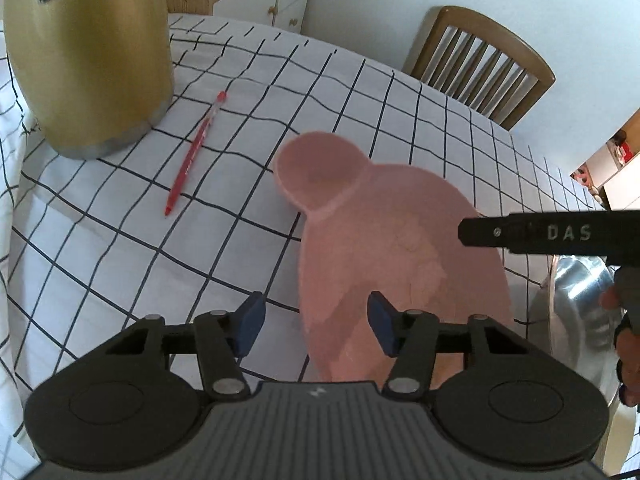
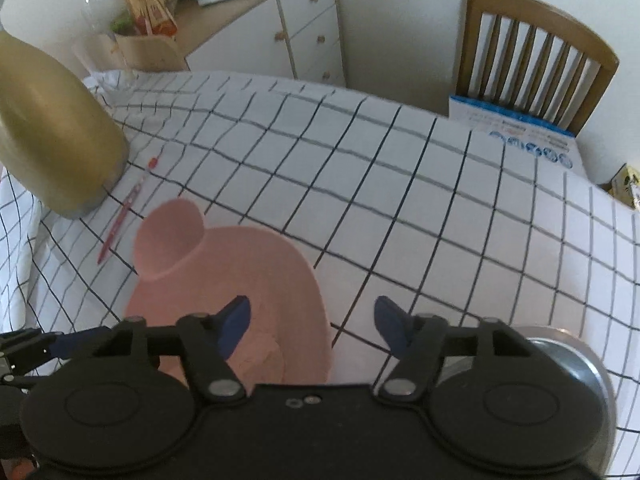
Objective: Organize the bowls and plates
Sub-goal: 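Close both grippers on the rim of the pink bear-shaped plate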
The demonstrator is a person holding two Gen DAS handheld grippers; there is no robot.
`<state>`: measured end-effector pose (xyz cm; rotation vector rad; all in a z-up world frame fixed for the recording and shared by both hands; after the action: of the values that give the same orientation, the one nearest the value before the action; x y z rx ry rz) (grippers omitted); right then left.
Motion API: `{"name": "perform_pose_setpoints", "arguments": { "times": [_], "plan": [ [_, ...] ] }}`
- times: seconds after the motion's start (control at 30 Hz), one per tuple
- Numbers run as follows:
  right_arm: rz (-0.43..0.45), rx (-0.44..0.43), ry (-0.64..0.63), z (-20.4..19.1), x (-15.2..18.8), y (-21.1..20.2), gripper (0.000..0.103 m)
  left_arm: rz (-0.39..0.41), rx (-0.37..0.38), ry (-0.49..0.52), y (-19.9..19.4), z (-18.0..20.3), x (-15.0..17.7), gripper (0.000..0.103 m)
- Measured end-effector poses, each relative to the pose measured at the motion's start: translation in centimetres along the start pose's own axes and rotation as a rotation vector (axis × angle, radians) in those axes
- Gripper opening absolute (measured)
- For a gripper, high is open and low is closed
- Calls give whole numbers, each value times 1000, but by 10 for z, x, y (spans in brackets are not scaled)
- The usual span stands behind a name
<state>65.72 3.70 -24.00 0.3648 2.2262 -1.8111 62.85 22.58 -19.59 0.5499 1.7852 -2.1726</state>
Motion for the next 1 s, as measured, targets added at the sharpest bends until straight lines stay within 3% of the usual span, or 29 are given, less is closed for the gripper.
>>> {"name": "perform_pose_setpoints", "arguments": {
  "times": [0.33, 0.6, 0.7, 0.9, 1.0],
  "plan": [
    [-55, -37, 6, 1, 9, 16, 46, -30, 31, -22, 7, -6, 5, 50],
    [-45, -34, 0, -1, 12, 13, 32, -29, 30, -39, 8, -9, 7, 19],
    [-41, -32, 13, 1, 13, 12, 25, -31, 43, -58, 7, -9, 8, 12],
    [-33, -23, 31, 6, 17, 9, 11, -33, 35, -73, 6, -11, 7, 11],
    [-19, -34, 43, 6, 18, 6, 10, -18, 38, -70, 2, -11, 7, 11]
  ]
}}
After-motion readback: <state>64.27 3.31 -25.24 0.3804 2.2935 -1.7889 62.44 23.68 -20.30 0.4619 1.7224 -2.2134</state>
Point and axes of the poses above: each gripper's, at about its wrist camera, not at the fingertips, and y roughly the way its jaws point, z to its right, x to its underside, the point moved 5 cm from there along y, roughly the way its jaws point, and after that the axes turned 5 degrees about y, right-handed, at the moved point
